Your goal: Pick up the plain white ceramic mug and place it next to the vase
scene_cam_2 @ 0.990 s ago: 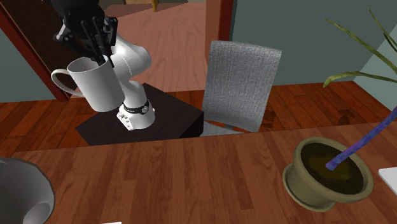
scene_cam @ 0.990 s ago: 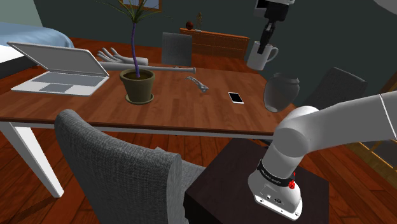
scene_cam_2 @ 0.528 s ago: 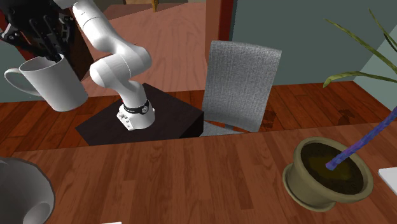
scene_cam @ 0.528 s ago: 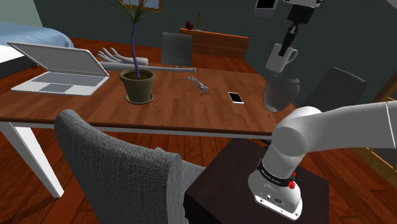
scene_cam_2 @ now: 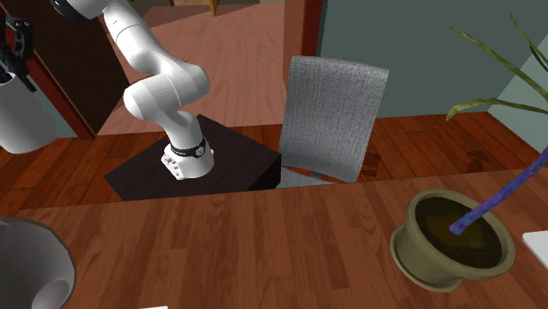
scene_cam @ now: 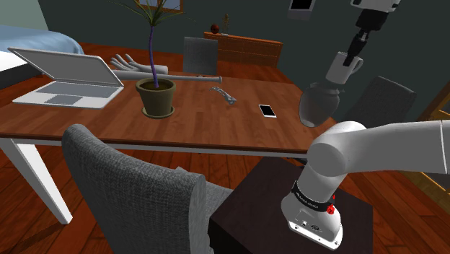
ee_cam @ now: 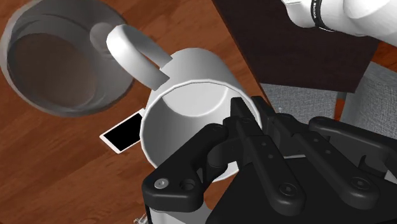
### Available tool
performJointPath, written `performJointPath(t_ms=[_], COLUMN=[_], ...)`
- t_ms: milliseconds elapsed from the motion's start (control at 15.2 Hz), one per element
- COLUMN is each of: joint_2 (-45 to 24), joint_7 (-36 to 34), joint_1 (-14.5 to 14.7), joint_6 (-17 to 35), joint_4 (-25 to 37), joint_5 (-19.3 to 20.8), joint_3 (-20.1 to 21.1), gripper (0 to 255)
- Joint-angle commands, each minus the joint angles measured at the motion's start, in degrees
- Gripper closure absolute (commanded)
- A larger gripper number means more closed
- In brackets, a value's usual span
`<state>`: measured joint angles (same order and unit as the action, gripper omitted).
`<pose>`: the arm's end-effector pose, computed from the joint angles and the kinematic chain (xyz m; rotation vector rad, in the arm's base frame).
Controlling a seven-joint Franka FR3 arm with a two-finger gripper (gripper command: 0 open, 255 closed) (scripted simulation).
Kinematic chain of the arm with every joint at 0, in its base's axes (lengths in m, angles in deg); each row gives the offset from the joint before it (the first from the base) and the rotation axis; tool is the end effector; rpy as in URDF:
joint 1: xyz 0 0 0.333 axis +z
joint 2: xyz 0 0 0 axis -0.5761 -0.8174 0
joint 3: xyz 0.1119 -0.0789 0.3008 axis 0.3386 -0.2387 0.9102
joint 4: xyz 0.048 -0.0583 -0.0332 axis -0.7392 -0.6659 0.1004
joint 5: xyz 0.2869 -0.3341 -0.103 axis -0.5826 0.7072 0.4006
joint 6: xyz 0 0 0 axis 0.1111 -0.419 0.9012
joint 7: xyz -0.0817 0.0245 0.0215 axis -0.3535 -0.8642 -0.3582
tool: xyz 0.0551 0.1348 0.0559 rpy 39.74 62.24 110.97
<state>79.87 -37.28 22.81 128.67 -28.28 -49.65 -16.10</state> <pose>0.1139 -0.3282 0.6571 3.1227 0.2594 0.1057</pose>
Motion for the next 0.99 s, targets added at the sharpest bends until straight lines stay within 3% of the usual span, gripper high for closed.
performJointPath(t_ms=[0,462,924], joint_2=[1.2,1.3,-0.5], joint_7=[2.6,12.3,22.6], joint_1=[-0.6,-0.2,2.5], joint_6=[-0.8,-3.4,-5.1], joint_4=[0.5,7.3,17.1], joint_5=[2.0,8.8,15.0], joint_3=[-1.9,-9.6,-18.2], gripper=[255,255,255])
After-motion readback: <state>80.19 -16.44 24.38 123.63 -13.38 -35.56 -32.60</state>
